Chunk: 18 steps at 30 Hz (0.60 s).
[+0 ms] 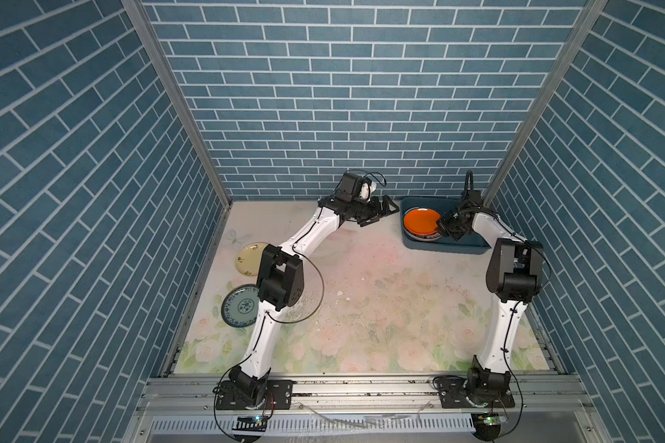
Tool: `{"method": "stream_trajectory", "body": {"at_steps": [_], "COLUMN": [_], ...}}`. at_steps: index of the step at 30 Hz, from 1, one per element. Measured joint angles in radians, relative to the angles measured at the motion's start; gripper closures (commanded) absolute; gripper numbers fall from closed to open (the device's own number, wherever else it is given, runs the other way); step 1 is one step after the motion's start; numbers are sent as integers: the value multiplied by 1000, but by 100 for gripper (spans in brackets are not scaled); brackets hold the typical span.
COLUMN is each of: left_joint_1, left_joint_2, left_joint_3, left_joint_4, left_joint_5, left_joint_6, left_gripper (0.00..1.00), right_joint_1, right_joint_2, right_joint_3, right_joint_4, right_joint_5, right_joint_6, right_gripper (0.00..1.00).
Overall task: Place the plates into the plastic bin on the countertop
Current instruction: Place the plate in the plastic bin.
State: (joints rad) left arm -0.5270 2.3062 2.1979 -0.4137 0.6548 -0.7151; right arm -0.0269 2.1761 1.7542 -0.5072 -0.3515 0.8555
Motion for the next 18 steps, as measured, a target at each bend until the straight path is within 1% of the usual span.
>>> {"method": "stream_trajectory", "body": {"at_steps": [5,7,8,13,15,18], "left_joint_1": [0,0,0,0,0,0], "left_joint_2": [7,8,7,7,7,7], "left_joint_3": [13,13,13,12,5,-16], "left_joint_4": [-4,-9,-10,-14,-9,1], "left_joint_5": [-10,-17,-21,-35,-38,-41], "left_joint_6": [-10,-11,-12,-19,-24,-33], "left_gripper": [0,0,0,0,0,0], "right_joint_1": [-10,-14,-14,-18,-18,-17], "right_joint_2": [25,42,45,45,45,44], "right_joint_3": [13,19,19,14,8,10], "right_joint_4": [15,23,27,32,35,38], "right_joint_5": [-3,-7,-11,-14,-16,-15], "right_joint_6": [-14,-16,-16,-35,-45,-53], "right_gripper": [100,95,92,66,59,52]}}
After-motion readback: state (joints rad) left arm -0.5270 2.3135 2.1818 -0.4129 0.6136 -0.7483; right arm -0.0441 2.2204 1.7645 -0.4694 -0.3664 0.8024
